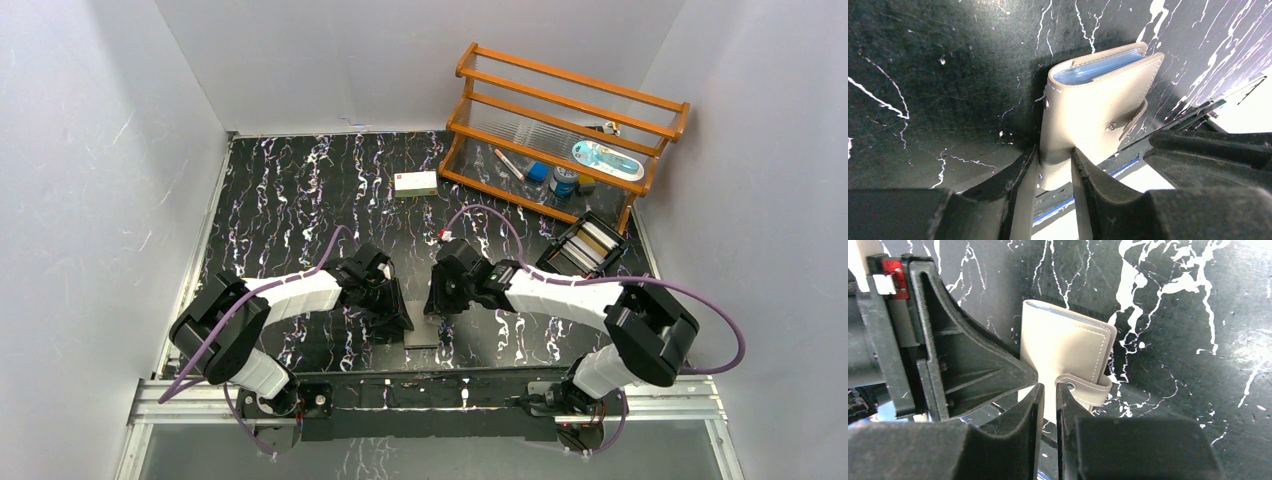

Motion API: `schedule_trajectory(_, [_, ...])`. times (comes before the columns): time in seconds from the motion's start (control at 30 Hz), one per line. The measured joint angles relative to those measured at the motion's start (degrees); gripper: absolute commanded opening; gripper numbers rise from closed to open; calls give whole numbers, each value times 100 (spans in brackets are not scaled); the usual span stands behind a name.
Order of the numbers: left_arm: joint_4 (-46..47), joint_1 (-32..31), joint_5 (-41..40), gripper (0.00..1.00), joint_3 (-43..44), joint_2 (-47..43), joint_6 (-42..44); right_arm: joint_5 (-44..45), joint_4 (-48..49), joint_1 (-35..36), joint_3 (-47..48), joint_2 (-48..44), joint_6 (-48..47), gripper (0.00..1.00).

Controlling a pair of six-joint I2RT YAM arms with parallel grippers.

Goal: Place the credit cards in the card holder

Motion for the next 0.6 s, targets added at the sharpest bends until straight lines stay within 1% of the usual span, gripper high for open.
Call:
schedule_trajectory(0.33, [-2, -7, -2, 30, 4, -2, 0, 203, -393, 0, 63, 236, -116, 23])
schedule_trajectory(0.6, [0, -11, -2, 31, 20, 20, 0, 177, -323, 4, 63, 282, -140, 23])
